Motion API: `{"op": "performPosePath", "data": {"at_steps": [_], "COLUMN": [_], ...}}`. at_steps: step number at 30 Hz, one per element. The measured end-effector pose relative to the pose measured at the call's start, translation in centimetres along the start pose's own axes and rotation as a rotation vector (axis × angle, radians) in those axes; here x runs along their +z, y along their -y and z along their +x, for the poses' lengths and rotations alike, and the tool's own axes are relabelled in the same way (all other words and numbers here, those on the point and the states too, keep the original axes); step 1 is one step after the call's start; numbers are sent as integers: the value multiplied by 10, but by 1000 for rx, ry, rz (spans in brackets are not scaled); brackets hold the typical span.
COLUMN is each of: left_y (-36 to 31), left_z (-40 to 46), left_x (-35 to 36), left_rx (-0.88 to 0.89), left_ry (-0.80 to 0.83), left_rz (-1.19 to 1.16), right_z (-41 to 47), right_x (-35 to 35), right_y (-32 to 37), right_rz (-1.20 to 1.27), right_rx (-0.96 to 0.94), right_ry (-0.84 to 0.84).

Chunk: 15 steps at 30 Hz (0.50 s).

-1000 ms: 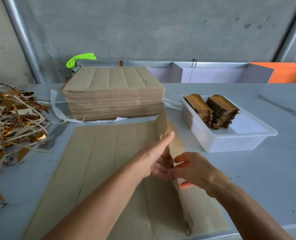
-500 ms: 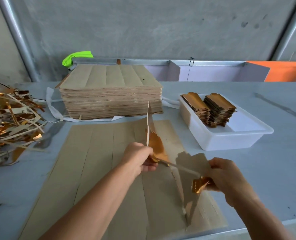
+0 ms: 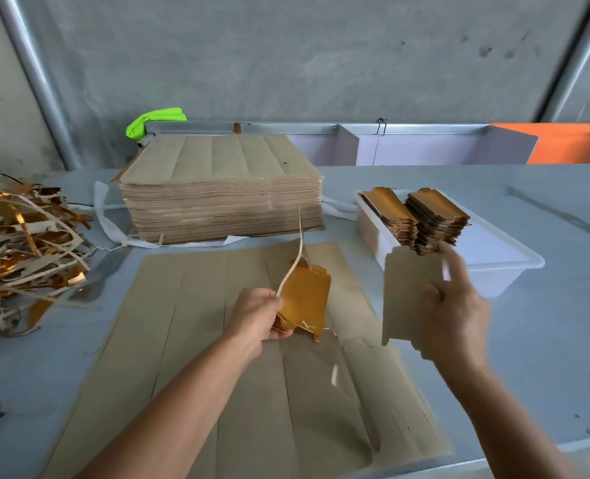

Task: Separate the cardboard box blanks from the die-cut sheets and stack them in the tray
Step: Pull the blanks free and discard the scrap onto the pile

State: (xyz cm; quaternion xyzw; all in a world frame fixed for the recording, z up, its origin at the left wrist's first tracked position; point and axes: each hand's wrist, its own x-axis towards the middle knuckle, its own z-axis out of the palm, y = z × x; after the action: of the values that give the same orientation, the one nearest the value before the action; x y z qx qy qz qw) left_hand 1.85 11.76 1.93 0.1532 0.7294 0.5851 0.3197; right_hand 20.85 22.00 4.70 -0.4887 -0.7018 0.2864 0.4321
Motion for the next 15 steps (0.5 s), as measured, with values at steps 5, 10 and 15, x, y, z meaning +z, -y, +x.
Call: {"op": "performPosePath", "data": {"at_steps": [5,10,15], "left_y": [1,12,19], "left_z": [-3,-6,-5], "left_x": [8,14,12], "left_rx": [8,84,124], "left_ry": [159,317,406], "left_rz": [-149,-174,-293], "right_z": [14,7,2], "right_x": [53,81,85], "right_y": [17,22,23], "right_rz": [-496,-390,38], "right_rx": [-470,-380,-30], "right_ry": [203,455,568]}}
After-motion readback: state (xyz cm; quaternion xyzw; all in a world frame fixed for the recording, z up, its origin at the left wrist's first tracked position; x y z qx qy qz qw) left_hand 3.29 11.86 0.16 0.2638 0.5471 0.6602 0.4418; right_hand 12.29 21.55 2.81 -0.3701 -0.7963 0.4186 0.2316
